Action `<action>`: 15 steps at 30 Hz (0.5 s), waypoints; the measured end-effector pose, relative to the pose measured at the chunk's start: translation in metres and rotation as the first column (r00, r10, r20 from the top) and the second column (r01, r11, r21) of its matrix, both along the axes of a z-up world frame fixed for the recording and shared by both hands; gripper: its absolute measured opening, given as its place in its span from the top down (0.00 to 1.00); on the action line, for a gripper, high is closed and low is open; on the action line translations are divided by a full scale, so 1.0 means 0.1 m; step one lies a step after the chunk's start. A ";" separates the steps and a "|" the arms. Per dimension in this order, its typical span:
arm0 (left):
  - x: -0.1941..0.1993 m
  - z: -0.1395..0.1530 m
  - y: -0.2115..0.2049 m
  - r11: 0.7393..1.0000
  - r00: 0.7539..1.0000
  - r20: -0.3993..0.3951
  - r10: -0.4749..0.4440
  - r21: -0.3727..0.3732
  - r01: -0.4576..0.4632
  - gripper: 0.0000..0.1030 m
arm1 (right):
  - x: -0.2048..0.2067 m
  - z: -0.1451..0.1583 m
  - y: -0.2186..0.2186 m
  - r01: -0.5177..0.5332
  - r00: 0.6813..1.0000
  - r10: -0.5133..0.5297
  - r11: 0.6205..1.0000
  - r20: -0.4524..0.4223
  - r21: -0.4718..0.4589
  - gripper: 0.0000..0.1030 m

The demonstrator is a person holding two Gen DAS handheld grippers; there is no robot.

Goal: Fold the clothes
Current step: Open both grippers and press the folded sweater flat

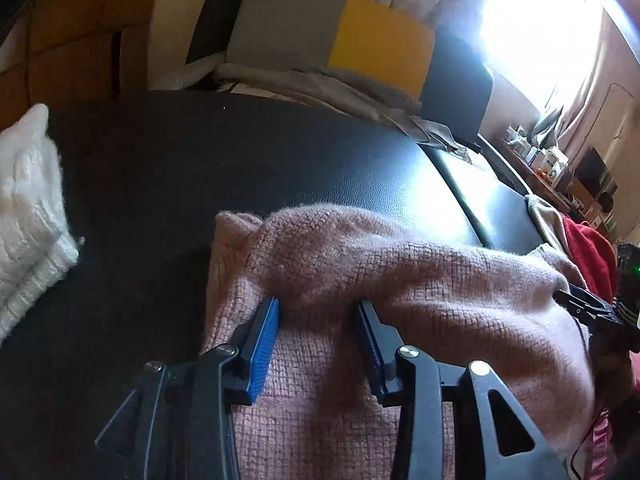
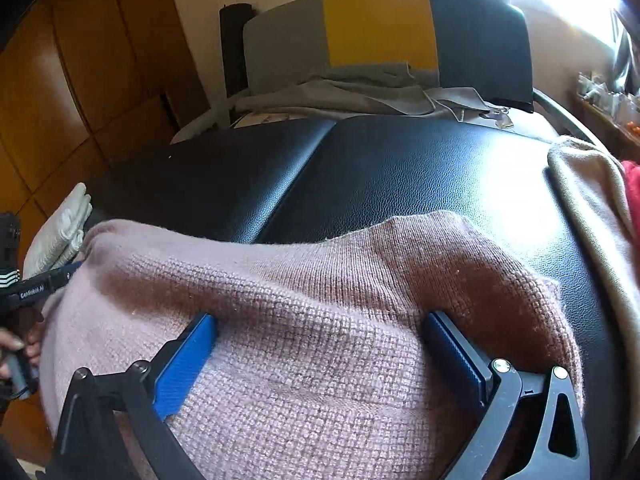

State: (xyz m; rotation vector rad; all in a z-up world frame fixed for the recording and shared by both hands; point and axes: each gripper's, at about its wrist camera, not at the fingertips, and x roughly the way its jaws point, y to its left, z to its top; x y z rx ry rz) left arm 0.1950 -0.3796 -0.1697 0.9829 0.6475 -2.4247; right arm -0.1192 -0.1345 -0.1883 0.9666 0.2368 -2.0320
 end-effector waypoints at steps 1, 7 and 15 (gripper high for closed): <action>0.00 0.00 0.01 1.000 1.000 0.002 0.001 -0.010 -0.001 0.61 | 0.00 0.00 0.00 0.000 1.000 0.000 1.000 0.000 -0.001 0.00; -0.02 0.10 0.13 0.999 0.999 0.034 0.030 -0.045 -0.028 0.61 | -0.01 0.02 0.04 -0.009 1.000 0.009 1.000 0.001 -0.006 0.00; 0.42 0.46 0.29 0.993 0.997 0.038 0.066 -0.098 -0.062 0.59 | -0.01 0.01 0.05 -0.008 1.000 0.008 1.000 -0.004 -0.005 0.00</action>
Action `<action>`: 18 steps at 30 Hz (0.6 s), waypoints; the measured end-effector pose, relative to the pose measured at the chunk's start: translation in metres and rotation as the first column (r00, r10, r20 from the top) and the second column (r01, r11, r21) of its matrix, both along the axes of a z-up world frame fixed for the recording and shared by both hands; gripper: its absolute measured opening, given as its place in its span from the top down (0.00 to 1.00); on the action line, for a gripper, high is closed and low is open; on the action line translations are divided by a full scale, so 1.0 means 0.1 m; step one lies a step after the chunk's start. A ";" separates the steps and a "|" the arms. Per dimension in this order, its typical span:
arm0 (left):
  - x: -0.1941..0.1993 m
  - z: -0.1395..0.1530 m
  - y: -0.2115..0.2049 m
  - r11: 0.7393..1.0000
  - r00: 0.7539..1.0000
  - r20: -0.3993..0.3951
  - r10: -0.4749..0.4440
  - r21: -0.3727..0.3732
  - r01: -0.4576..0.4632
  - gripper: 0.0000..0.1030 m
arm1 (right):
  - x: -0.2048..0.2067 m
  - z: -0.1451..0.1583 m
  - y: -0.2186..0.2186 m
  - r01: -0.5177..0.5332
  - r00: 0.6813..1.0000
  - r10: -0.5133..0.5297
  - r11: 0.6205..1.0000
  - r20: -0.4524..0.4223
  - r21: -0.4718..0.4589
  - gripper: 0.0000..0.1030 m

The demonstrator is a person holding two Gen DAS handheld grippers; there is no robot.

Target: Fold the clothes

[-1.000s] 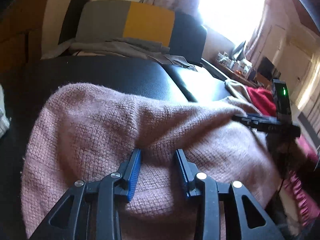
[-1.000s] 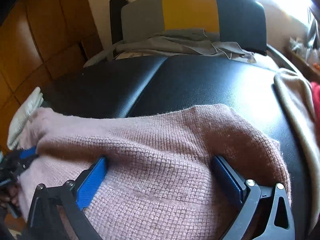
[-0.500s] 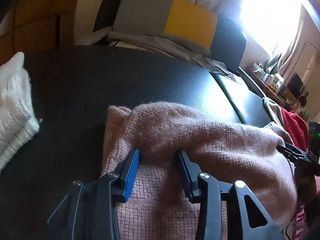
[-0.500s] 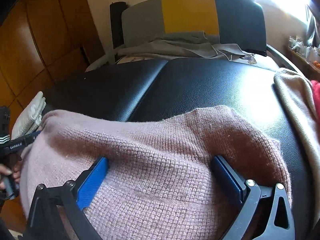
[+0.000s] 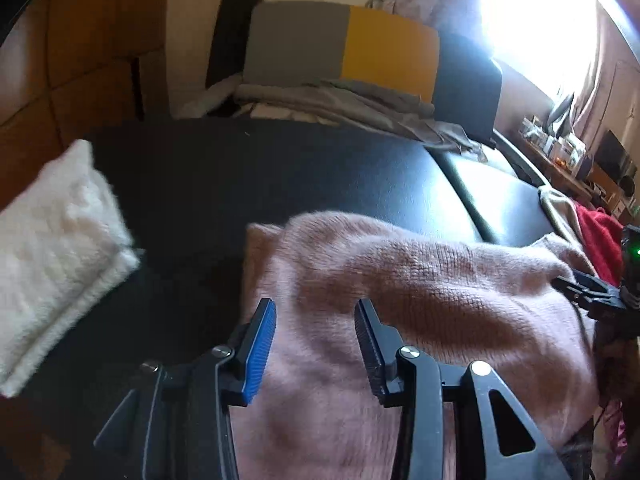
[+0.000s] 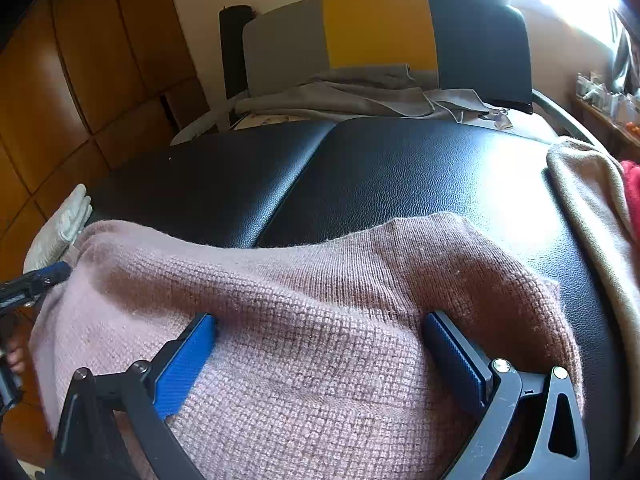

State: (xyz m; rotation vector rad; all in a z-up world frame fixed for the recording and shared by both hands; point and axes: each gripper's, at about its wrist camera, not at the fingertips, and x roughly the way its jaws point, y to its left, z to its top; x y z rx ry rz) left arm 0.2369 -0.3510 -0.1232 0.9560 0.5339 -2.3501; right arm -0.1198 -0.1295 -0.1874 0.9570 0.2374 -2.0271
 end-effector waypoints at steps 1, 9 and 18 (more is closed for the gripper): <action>0.09 0.04 -0.05 1.000 1.000 -0.015 -0.002 0.023 0.003 0.56 | 0.00 0.00 0.00 0.000 1.000 0.000 1.000 -0.001 0.001 0.00; 0.57 -0.13 -0.55 0.966 0.995 -0.043 -0.091 0.238 0.099 0.50 | 0.00 0.00 -0.01 -0.001 1.000 0.001 1.000 -0.004 -0.004 0.00; 0.15 -0.47 -0.81 0.897 0.973 -0.055 -0.226 0.378 0.230 0.44 | -0.01 -0.02 -0.01 -0.001 1.000 0.001 1.000 0.002 -0.014 0.00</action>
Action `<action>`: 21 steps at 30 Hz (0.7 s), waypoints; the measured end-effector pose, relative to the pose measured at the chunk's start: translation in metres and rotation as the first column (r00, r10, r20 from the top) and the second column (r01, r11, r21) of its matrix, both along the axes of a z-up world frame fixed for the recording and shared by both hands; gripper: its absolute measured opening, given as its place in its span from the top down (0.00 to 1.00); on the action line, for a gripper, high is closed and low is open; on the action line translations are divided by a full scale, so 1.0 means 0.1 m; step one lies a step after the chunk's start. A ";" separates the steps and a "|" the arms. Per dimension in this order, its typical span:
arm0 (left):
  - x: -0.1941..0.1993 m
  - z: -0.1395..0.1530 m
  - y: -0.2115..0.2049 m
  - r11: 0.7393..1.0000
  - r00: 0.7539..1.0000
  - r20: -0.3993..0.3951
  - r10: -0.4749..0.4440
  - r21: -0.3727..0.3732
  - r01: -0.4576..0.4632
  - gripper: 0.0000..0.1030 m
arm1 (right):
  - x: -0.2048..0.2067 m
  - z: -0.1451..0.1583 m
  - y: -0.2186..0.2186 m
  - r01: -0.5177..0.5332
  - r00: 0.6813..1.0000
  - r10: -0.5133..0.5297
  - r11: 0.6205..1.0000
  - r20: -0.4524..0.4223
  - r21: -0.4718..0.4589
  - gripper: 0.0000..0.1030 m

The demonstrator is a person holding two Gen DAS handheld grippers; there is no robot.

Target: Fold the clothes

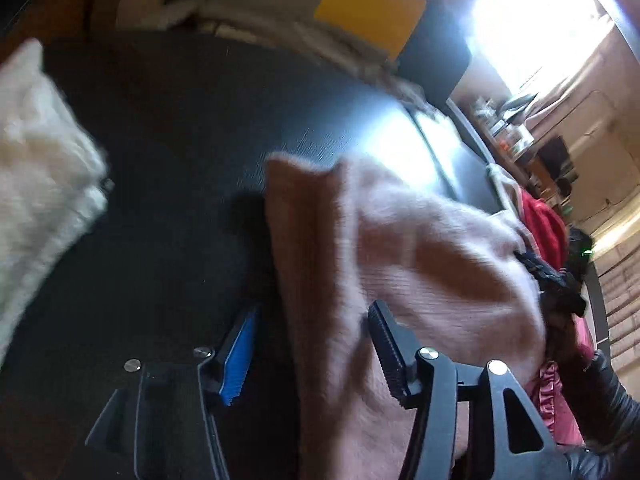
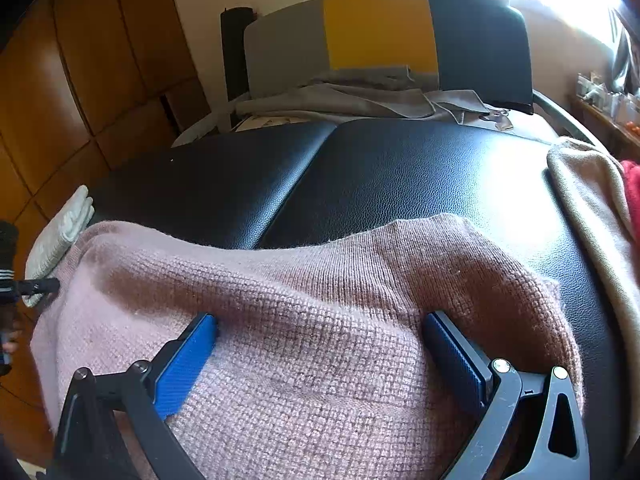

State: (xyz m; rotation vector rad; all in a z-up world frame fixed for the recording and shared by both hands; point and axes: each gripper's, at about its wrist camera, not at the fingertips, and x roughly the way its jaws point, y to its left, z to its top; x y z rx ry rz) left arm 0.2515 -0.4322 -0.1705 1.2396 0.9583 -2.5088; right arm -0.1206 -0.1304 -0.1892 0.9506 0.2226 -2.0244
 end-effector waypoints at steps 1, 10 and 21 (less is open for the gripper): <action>-0.03 -0.02 -0.04 1.000 1.000 -0.015 -0.005 0.024 0.005 0.40 | 0.00 0.00 0.00 0.000 1.000 0.000 1.000 0.000 -0.001 0.00; -0.17 -0.10 -0.17 0.982 0.997 -0.082 0.006 0.188 0.009 0.83 | -0.04 0.00 0.03 -0.002 1.000 0.003 0.999 0.025 -0.037 0.00; -0.30 0.30 -0.43 0.986 0.991 -0.086 0.100 0.140 -0.087 0.87 | -0.01 0.16 0.03 -0.091 0.992 0.091 0.996 0.085 -0.012 0.00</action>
